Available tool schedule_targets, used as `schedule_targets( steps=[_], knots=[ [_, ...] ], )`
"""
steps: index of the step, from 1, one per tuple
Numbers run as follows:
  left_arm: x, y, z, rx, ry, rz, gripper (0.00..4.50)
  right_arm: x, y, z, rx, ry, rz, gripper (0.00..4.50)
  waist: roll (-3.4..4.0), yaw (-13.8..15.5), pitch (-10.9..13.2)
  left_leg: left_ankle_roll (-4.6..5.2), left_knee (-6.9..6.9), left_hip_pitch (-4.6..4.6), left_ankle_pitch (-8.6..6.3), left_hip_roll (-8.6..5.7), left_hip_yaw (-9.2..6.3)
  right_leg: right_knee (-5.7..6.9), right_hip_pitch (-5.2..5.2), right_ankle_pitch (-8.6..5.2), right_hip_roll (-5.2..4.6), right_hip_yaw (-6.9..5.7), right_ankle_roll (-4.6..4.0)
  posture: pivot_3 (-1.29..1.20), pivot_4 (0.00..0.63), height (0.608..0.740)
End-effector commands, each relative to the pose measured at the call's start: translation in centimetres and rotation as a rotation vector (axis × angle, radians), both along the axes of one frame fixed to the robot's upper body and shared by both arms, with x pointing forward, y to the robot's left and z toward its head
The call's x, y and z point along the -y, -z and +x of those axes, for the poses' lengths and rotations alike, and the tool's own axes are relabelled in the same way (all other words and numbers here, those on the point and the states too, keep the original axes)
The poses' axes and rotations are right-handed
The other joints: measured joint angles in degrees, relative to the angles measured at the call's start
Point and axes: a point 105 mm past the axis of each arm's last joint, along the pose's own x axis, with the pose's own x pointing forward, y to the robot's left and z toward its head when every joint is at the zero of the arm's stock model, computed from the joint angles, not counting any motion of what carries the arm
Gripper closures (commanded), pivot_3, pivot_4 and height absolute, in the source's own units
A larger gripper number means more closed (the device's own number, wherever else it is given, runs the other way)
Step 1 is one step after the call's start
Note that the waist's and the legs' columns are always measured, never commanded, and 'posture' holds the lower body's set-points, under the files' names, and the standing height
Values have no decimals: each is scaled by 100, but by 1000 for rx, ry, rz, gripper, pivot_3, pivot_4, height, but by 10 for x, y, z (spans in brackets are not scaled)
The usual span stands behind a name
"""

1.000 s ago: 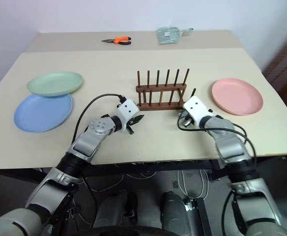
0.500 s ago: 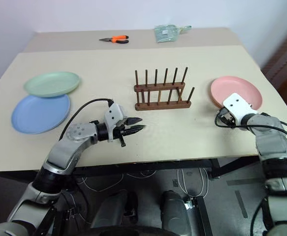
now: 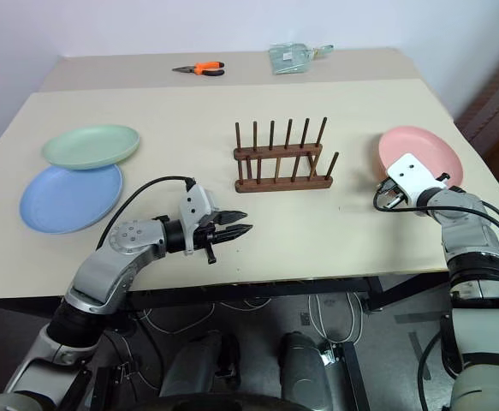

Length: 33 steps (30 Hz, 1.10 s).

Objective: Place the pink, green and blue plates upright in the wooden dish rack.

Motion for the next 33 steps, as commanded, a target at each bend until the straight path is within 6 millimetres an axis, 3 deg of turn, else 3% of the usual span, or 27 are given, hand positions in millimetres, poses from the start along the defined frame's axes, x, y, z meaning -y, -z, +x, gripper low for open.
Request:
schedule_targets(
  steps=[1,3,6,8,13,27,30,33],
  knots=[
    [-5,-12,-1,38,-9,-23,3248,-34,-117,-14,302,-173,360,4470,9,-2,3,0,-1,0,0,1,0,2,-1,0,0,2,0,0,150,740],
    [-8,-10,0,36,-13,-16,3248,-55,-166,-35,345,-334,718,4470,9,-3,4,-1,-1,0,0,6,-5,3,-2,0,1,0,-1,0,150,740],
    [-9,-9,1,35,-14,-10,3248,-83,-192,-68,259,-592,943,4470,5,39,2,-2,-1,-2,-1,7,-16,1,-2,1,-1,-5,-4,0,150,740],
    [-9,-9,2,35,-13,-10,3248,-98,-189,-77,183,-669,988,4470,-7,88,-5,-1,-2,-6,-6,2,-49,-17,14,-1,-9,-32,-7,0,150,740],
    [-8,-9,3,36,-14,-12,3248,-112,-166,-64,20,-637,1048,4470,-3,119,-3,0,-2,-12,-28,-21,-51,-21,13,0,-37,-33,-8,0,150,740],
    [-10,-8,0,29,-29,-17,3248,-99,-141,-27,-98,-499,1137,4470,-1,136,-2,20,0,-34,-17,-25,-46,-17,-4,1,-29,-39,-3,0,150,740],
    [-10,-8,0,24,-31,-23,3248,-97,-140,-23,-102,-484,1143,3615,-1,131,-2,21,0,-35,-16,-24,-44,-16,-4,2,-27,-39,-2,0,150,740],
    [-11,-9,1,-2,-36,-49,3248,-93,-141,-16,-66,-438,1103,2194,-1,127,-2,20,0,-35,-16,-23,-44,-15,-5,2,-25,-39,-1,0,150,740]
  ],
)
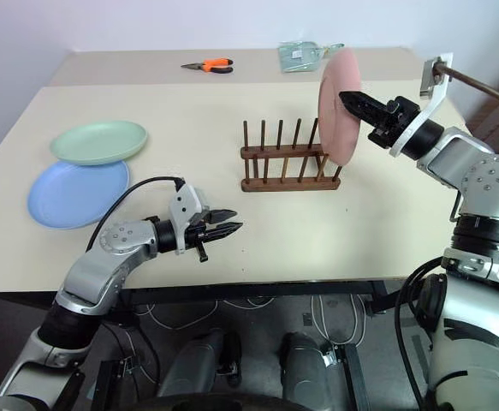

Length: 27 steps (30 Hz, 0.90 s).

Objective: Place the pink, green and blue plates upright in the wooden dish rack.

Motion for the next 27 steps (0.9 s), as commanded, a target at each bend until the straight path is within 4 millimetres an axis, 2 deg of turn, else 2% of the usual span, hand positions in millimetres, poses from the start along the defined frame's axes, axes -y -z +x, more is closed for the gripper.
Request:
schedule_targets(
  steps=[1,2,4,6,7,10,11,12,14,15,17,20,23,27],
  knots=[
    [-1,-15,0,18,-5,-52,2718,5,-20,3,86,57,-33,1634,0,0,0,0,0,0,0,0,0,0,0,0,0,0,0,0,150,740],
    [-1,-17,0,15,-3,-64,2390,11,-26,8,145,132,-69,1128,0,3,0,0,0,0,0,0,0,0,0,0,0,0,1,0,150,740],
    [-3,-23,4,29,-23,-88,1502,24,-40,12,258,262,-139,1118,0,6,1,0,1,-1,0,-1,1,0,0,0,1,1,2,0,150,740],
    [-11,-36,15,60,-102,-144,395,37,-52,12,368,381,-233,1118,-1,20,1,0,1,-1,0,-1,3,0,-1,-1,6,1,6,0,150,740],
    [-14,-40,19,65,-132,-170,50,40,-55,12,400,413,-262,1118,-2,24,2,-1,1,-2,0,-1,3,0,0,-2,12,0,8,0,150,740],
    [-53,-76,52,173,-435,-333,50,58,-84,1,551,560,-305,1118,-4,18,3,-1,3,-2,1,-1,3,1,1,0,17,3,13,0,150,740],
    [-83,-88,67,188,-619,-406,50,54,-95,-9,614,551,-323,1118,-4,15,3,-2,5,-2,3,0,2,1,1,1,18,3,14,0,150,740],
    [-103,-93,75,186,-735,-452,12,50,-101,-15,652,534,-335,863,-2,17,4,-3,5,-2,3,0,3,2,1,1,18,3,14,0,150,740],
    [-148,-108,81,215,-965,-546,0,21,-107,-34,744,400,-381,306,-4,-9,5,-5,5,-2,5,3,2,4,1,0,18,4,15,0,150,740],
    [-170,-109,84,198,-1085,-548,0,-2,-103,-43,773,299,-419,42,-4,-29,5,-8,4,-2,7,8,2,3,-1,0,19,7,15,0,150,740],
    [-210,-105,86,122,-1323,-571,0,-46,-81,-61,759,75,-477,42,-6,-72,4,-10,-2,0,8,13,2,4,-1,0,24,6,16,0,150,740],
    [-241,-104,81,54,-1525,-621,0,-87,-37,-79,705,-158,-565,42,-37,-92,0,-12,-1,9,9,13,-5,5,13,-1,23,2,17,0,150,740],
    [-244,-96,84,-75,-1574,-653,0,-105,-6,-87,642,-268,-579,42,-53,-8,9,-6,6,15,4,4,-9,4,23,1,15,0,22,0,150,740],
    [-237,-75,95,-264,-1561,-655,0,-119,17,-93,598,-329,-578,42,-64,94,13,-6,9,11,2,-5,-13,4,21,2,16,0,25,0,150,740]
  ],
)
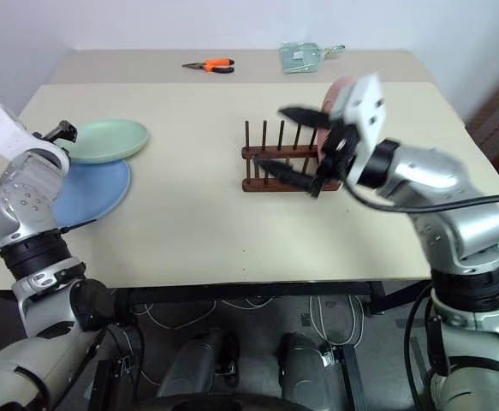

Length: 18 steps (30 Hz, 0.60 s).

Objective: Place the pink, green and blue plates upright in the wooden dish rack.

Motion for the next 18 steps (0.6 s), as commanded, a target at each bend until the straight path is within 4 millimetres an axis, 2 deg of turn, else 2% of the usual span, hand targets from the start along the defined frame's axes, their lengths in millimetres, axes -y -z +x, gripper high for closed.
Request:
schedule_targets(
  steps=[1,3,6,11,13,14,15,18],
  knots=[
    [7,7,10,-40,44,-104,0,-10,3,-14,30,-41,-11,42,-5,17,2,-1,0,0,0,0,0,-2,0,0,2,0,0,0,150,740],
    [5,13,15,-47,33,-180,0,-14,11,-18,14,-48,-16,42,-12,20,4,-3,0,0,0,0,0,-2,0,0,4,0,0,0,150,740],
    [0,14,21,-31,21,-260,853,-15,20,-20,3,-34,-29,0,-19,-20,8,-7,-1,0,2,0,0,-4,-1,0,6,0,1,0,150,740],
    [3,5,28,4,39,-253,3238,-11,23,-16,28,23,-33,0,-33,-63,17,-15,-4,1,4,1,1,-2,-3,0,8,-1,0,0,150,740],
    [9,-10,29,66,71,-218,4235,-8,21,-11,31,46,-28,0,-34,-63,17,-18,-5,1,6,1,1,0,-5,-1,9,-1,0,0,150,740],
    [13,-23,29,122,96,-183,4438,-6,20,-7,33,62,-32,0,-34,-63,17,-21,-4,2,6,2,0,0,-5,-1,9,-1,0,0,150,740],
    [19,-34,28,173,122,-151,4438,-5,19,-4,36,73,-39,0,-36,-64,18,-30,-5,2,1,2,1,0,-4,0,9,-1,0,0,150,740],
    [67,-70,17,293,339,21,4438,-13,18,7,151,105,-161,0,-44,-65,23,-33,-4,1,-1,1,2,-1,-4,0,8,0,-1,0,150,740]
  ],
)
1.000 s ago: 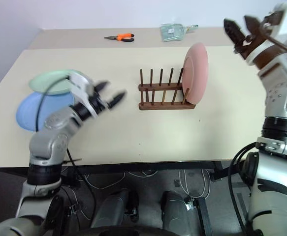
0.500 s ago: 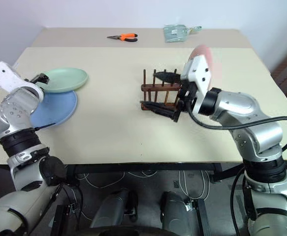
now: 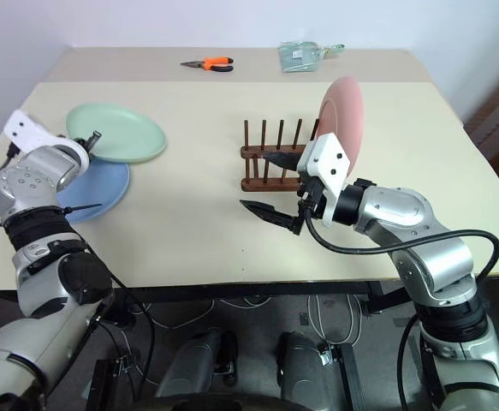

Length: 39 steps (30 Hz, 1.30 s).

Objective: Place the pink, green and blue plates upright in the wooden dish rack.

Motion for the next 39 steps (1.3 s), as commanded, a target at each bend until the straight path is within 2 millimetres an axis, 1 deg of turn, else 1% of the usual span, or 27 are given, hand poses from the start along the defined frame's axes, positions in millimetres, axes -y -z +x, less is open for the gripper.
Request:
schedule_targets(
  steps=[1,5,7,9,11,15,18,19,22,24,25,26,27,29,30,31,33,34,35,37,38,39],
  knots=[
    [58,-59,-14,229,237,189,4438,-12,-12,10,190,29,-127,0,1,-11,1,0,0,0,0,0,0,0,-1,0,0,1,0,0,150,740],
    [109,-69,-33,276,413,228,4438,-35,-7,28,321,45,-243,0,1,-18,0,-5,-1,1,2,0,0,1,0,-1,0,3,0,0,150,740],
    [127,-72,-42,278,474,223,4438,-45,-6,39,386,66,-277,0,2,-44,1,-1,-1,3,7,0,0,2,0,-1,3,5,0,0,150,740],
    [136,-73,-47,262,498,226,4438,-51,-4,48,445,82,-323,0,2,-72,1,5,-3,4,16,2,0,4,0,-1,6,5,-1,0,150,740],
    [143,-80,-52,290,529,186,4438,-55,-6,59,493,106,-346,0,1,-124,1,4,-4,4,18,2,-1,5,0,-1,6,5,-1,0,150,740],
    [157,-84,-59,288,584,150,4438,-64,-8,71,542,110,-335,0,1,-137,2,3,-4,4,19,2,-5,5,2,-1,8,4,-1,0,150,740],
    [161,-83,-61,274,604,161,4500,-66,-7,77,596,114,-358,849,1,-136,2,3,-6,5,19,1,-5,4,4,-2,9,4,-1,0,150,740],
    [161,-82,-61,270,607,154,4500,-66,-7,77,606,115,-357,1250,1,-130,2,3,-6,5,19,1,-6,4,4,-2,9,3,-1,0,150,740],
    [166,-77,-63,256,641,169,4500,-62,-11,78,631,133,-336,2841,2,-136,2,3,-6,5,20,0,-6,4,5,-2,10,3,-1,0,150,740],
    [169,-83,-66,304,662,158,4500,-59,-14,78,646,151,-329,3763,2,-146,2,2,-7,5,20,1,-6,4,4,-2,13,3,-1,0,150,740],
    [169,-86,-67,325,661,152,3709,-59,-15,78,650,156,-328,4262,2,-147,2,1,-7,6,20,1,-6,4,4,-2,13,3,-1,0,150,740],
    [160,-95,-63,364,610,92,3369,-56,-16,78,661,165,-334,4500,3,-144,3,0,-7,6,20,1,-6,4,4,-2,13,3,-1,0,150,740],
    [153,-100,-60,386,572,46,2836,-54,-17,78,669,171,-338,4500,3,-139,3,0,-7,6,20,1,-6,4,4,-2,12,4,-1,0,150,740],
    [112,-125,-52,492,386,-76,1830,-45,-26,78,678,208,-319,4500,-3,-128,7,0,-6,6,21,1,-7,3,6,-2,12,4,-1,0,150,740],
    [90,-130,-48,507,299,-82,1364,-38,-32,77,674,230,-299,4500,-3,-136,7,-2,-5,5,22,1,-7,3,5,-2,13,3,-2,0,150,740],
    [76,-132,-47,514,243,-82,1364,-33,-36,76,671,244,-285,4500,-1,-145,7,-3,-5,6,22,1,-7,3,5,-2,13,3,-2,0,150,740],
    [45,-130,-44,487,130,43,1364,-17,-55,70,577,278,-135,4500,4,-167,6,-3,-21,13,22,0,-2,2,3,-2,15,3,-3,0,150,740],
    [36,-129,-44,478,104,87,1364,-12,-61,67,543,282,-85,4500,6,-171,7,-4,-28,15,22,0,-1,2,3,-2,17,3,-3,0,150,740],
    [29,-120,-41,435,88,200,1364,-3,-73,62,451,286,45,4500,7,-166,7,-7,-36,17,25,1,1,4,3,-3,20,4,-3,0,150,740],
    [30,-96,-35,352,134,376,1364,12,-89,53,264,265,268,4500,8,-152,7,-12,-46,17,28,2,1,6,1,-3,25,3,-5,0,150,740],
    [31,-87,-33,326,161,426,1364,16,-92,50,196,247,331,4500,8,-122,7,-13,-47,17,29,3,0,5,2,-3,27,2,-5,0,150,740],
    [38,-73,-30,297,210,480,1364,20,-98,46,155,237,393,4500,6,-100,6,-13,-45,16,29,2,-2,6,3,-3,24,1,-5,0,150,740]
  ],
)
